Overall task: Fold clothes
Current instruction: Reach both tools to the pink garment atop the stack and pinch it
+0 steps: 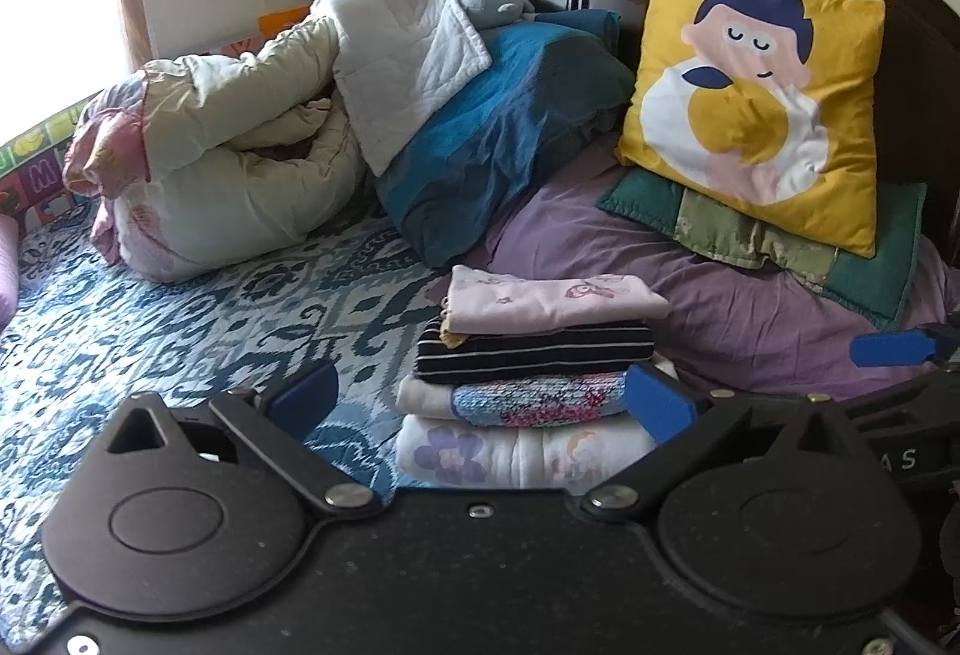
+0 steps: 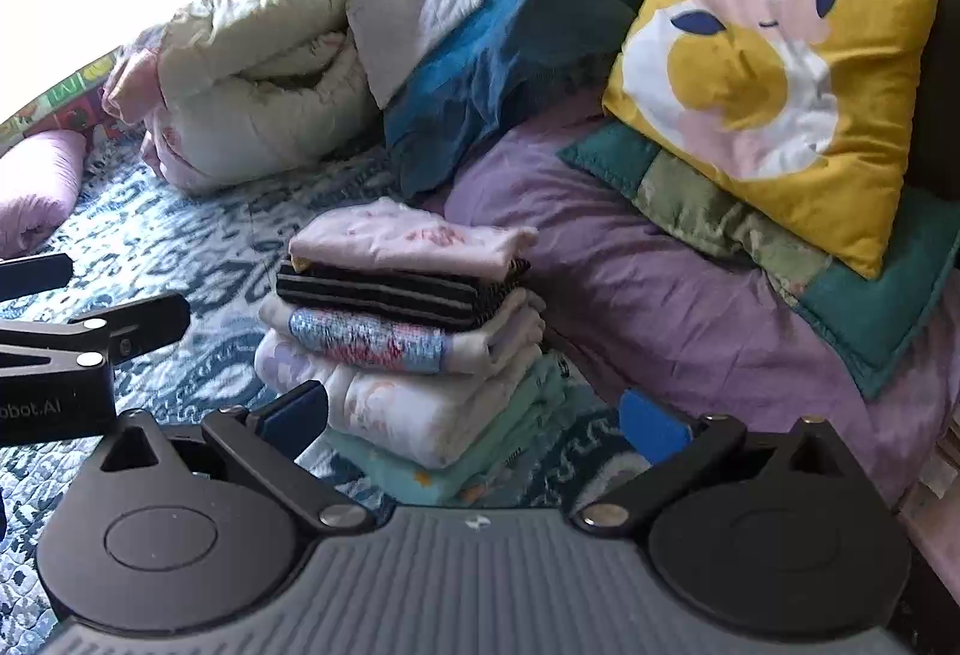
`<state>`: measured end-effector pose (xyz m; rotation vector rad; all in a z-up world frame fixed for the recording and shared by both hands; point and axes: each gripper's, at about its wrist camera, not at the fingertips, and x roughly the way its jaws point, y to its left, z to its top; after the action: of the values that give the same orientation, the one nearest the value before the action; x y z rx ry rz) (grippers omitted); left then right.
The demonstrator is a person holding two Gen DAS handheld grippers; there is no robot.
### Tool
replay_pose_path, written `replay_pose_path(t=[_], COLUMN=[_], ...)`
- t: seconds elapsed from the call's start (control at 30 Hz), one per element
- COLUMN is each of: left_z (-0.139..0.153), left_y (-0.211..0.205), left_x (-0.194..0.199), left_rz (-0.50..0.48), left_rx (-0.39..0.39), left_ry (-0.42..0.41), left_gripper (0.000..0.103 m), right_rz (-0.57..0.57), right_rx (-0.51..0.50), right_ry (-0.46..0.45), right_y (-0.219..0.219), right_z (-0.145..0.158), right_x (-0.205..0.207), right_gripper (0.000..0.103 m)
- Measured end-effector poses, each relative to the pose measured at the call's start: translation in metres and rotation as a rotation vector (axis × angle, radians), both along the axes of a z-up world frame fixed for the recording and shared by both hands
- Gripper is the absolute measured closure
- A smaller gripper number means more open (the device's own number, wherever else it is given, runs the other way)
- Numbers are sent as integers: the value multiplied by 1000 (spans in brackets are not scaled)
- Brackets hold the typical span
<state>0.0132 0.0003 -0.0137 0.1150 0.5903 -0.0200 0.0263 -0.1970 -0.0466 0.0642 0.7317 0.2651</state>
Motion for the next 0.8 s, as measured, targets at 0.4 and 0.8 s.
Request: replay_pose_path(t=[0.4,0.8], left_z=[-25,-51], left_y=[12,41], left_x=[41,87], left_rz=[-46,-89], left_rx=[-32,-82], left_ry=[18,8], left_gripper=[0,2], right_rz=[12,41], right_rx=[49,63], right_ry=[5,-8], right_y=[-6,-1], right_z=[-17,-40], right_x=[48,93], right_gripper=[0,13])
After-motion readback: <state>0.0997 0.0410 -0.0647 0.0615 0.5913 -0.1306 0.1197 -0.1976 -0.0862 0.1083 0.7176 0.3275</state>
